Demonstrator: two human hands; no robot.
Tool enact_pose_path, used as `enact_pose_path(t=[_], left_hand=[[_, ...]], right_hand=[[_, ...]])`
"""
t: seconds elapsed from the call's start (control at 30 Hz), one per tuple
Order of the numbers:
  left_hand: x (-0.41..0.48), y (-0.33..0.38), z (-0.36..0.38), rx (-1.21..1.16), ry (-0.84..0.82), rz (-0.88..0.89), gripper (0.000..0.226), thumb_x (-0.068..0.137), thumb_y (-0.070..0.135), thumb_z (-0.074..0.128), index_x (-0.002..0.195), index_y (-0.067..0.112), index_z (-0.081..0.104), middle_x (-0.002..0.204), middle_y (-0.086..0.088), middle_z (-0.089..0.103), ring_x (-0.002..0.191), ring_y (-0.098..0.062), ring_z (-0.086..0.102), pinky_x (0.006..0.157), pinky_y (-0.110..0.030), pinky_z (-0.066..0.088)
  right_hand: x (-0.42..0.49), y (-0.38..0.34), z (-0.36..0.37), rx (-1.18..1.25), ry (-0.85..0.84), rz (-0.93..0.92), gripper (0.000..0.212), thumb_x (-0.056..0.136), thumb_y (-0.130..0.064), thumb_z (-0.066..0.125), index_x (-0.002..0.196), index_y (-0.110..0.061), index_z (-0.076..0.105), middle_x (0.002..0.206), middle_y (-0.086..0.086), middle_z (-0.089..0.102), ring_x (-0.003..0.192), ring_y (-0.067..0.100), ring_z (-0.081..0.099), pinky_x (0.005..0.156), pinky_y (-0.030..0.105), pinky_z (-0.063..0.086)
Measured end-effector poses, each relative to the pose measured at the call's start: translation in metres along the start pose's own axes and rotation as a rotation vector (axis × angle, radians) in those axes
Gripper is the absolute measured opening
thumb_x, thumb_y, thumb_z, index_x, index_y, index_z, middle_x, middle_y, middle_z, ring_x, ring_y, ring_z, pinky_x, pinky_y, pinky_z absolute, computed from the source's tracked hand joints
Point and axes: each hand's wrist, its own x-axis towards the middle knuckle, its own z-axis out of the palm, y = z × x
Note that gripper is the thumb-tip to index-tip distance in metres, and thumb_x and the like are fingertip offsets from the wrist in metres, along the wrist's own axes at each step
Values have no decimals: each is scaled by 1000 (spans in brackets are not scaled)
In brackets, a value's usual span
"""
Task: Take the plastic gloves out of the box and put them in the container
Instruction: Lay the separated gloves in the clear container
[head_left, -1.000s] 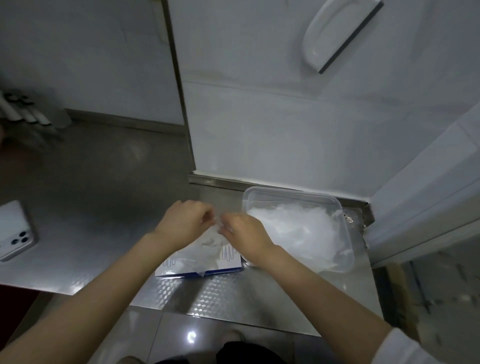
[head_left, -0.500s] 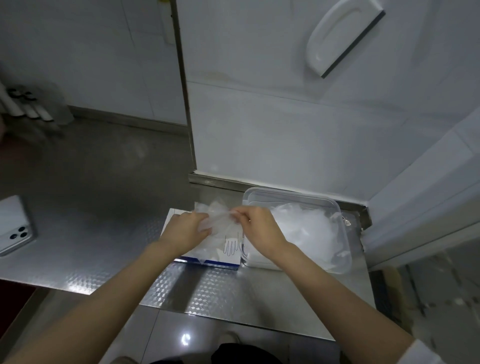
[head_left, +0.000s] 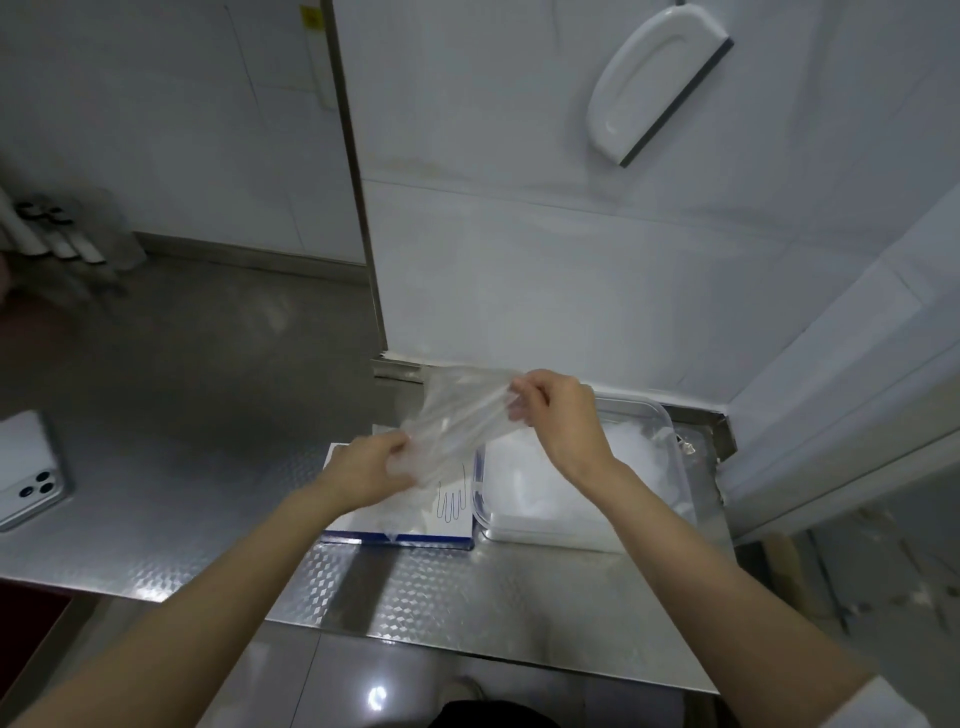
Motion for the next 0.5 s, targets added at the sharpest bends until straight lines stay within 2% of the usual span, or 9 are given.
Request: enact_pose_path(t=[0.07,0.13,0.17,0.23,0.27,0.3,0.4,0.5], left_hand=[[0,14,-13,-169,34,52,44,81,30,72,119,14,56,112,5,59,109,-17,56,93,-31,43],[0,31,-26,-332,61,93,46,81,28,73,122,18,55,110,9,57,103,-11,55,91,-28,45],[2,38,-30,-373,95,131,40,81,27,73,118,18,59,105,9,60,96,-9,57,86,-25,47],[5,48,-36,-379,187,179,13,84,25,70,89,15,65,76,9,60,68,-2,54,65,-18,43],[5,52,-39,-394,223,184,16,85,25,69,76,13,62,66,7,55,58,-3,48,58,-19,38],[6,55,-40,-424,244,191,22,85,26,68,71,10,62,64,4,55,58,-5,47,58,-21,36],[6,61,-45,-486,251,186,21,89,22,62,78,5,68,74,-1,63,70,-8,54,67,-20,39],[7,65,-46,-555,271,188,23,92,18,58,74,6,64,70,-4,59,67,-9,51,65,-22,37]], right_hand=[[3,-1,-4,27,-12,-14,22,96,-12,52,82,-7,68,71,7,69,66,15,67,69,29,56],[3,-3,-7,41,-42,-44,21,95,-11,54,79,-8,68,69,6,68,63,13,67,63,24,55],[3,-4,-7,49,-60,-55,21,95,-11,55,78,-10,67,69,4,68,62,11,66,61,21,54],[3,-4,-9,77,-79,-54,21,95,-11,55,77,-12,66,67,2,67,60,9,65,59,19,53],[3,-3,-10,97,-71,-44,21,95,-12,55,77,-12,66,66,1,67,58,8,65,59,18,52],[4,-2,-12,117,-54,-29,20,95,-13,55,78,-12,66,65,0,66,57,7,64,59,18,52],[5,3,-19,138,16,22,23,95,-17,55,76,-7,64,58,-2,63,53,5,63,59,23,54],[7,8,-24,284,72,103,20,95,-17,55,77,-10,62,59,0,60,50,3,57,57,21,52]])
